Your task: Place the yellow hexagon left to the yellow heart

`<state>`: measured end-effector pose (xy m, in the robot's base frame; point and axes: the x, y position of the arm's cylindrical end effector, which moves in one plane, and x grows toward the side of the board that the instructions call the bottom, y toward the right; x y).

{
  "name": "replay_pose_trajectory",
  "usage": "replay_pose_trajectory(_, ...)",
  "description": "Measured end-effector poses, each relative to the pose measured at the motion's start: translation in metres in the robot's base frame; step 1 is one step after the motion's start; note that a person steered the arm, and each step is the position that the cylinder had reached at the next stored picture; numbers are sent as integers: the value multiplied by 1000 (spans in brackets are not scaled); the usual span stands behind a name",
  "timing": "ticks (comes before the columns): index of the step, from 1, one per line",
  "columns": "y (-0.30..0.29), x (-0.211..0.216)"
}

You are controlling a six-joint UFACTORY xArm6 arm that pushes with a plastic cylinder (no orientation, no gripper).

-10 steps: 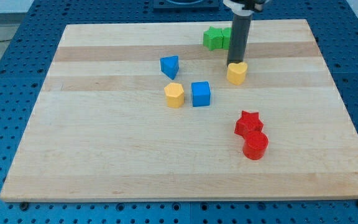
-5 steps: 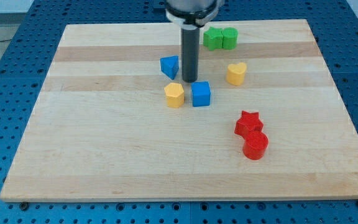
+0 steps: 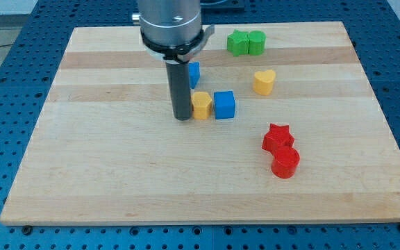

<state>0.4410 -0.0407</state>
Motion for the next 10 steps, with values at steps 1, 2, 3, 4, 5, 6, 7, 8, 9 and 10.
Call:
replay_pose_trajectory(1, 16, -7)
replay_pose_trajectory(2, 29, -16)
replay_pose_trajectory(3, 47, -25)
replay_pose_trajectory(4, 62, -33)
replay_pose_trajectory(5, 72, -39)
replay_pose_trajectory(6, 83, -41)
replay_pose_trajectory(7, 83, -41)
replay_pose_trajectory(8, 87, -42)
replay_pose_trajectory(9, 67, -41)
replay_pose_trajectory(10, 42, -31)
